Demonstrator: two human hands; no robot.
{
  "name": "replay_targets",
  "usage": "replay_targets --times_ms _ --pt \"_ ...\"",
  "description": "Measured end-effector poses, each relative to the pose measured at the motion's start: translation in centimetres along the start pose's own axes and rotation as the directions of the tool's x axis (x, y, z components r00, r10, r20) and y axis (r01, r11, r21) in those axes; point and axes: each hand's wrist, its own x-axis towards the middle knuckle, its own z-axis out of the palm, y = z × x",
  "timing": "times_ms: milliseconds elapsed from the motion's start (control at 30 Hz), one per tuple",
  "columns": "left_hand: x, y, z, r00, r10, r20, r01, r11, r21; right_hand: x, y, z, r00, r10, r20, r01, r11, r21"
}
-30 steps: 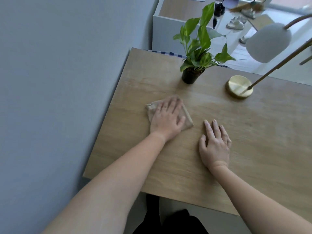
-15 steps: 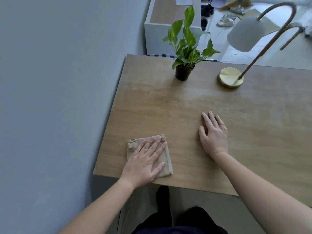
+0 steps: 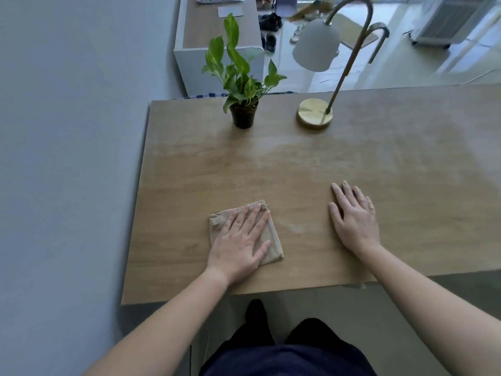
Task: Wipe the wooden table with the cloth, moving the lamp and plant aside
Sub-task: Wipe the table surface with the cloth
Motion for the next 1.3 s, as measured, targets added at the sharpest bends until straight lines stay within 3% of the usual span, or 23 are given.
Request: replay_targets --times_ms 133,300,433,533,633,800,900,1100,1300 --pt "2.7 2.8 0.2 0.998 0.053 0.018 -0.053 0.999 0.005 -1.3 2.5 -0.5 0.992 0.122 -0.031 -0.122 0.993 -0.006" --pt "5.4 7.1 0.4 0.994 0.097 0.040 -0.097 0.995 -0.007 -2.0 2.8 0.2 0.986 0.158 -0.059 -0.157 0.987 0.033" --pt "1.4 9.5 2.3 0.966 0.251 0.058 -0.250 0.968 -0.027 -2.6 3.0 0.4 0.987 0.149 -0.056 -0.147 0.988 0.035" --pt "-1.1 8.4 2.5 0.958 0.282 0.050 -0.281 0.959 -0.025 -2.8 3.1 0.6 0.989 0.138 -0.057 -0.137 0.990 0.021" --pt "0.1 6.9 1.6 0.971 0.238 0.032 -0.238 0.971 0.007 -2.6 3.0 0.7 0.988 0.134 -0.075 -0.134 0.991 0.005" --pt "8.0 5.8 -0.6 1.000 0.005 0.000 -0.005 1.000 -0.007 -2.6 3.1 0.9 0.984 0.145 -0.105 -0.147 0.989 -0.015" --pt "10.5 7.4 -0.3 1.000 -0.017 -0.012 0.017 1.000 -0.002 -2.4 3.2 1.0 0.982 0.151 -0.118 -0.153 0.988 -0.013" --pt "6.6 11.4 2.2 0.981 0.192 0.003 -0.192 0.981 0.012 -2.6 3.2 1.0 0.980 0.158 -0.121 -0.161 0.987 -0.018" --pt "3.2 12.8 3.9 0.960 0.277 -0.043 -0.276 0.961 0.023 -2.5 3.2 0.8 0.981 0.154 -0.117 -0.157 0.987 -0.017"
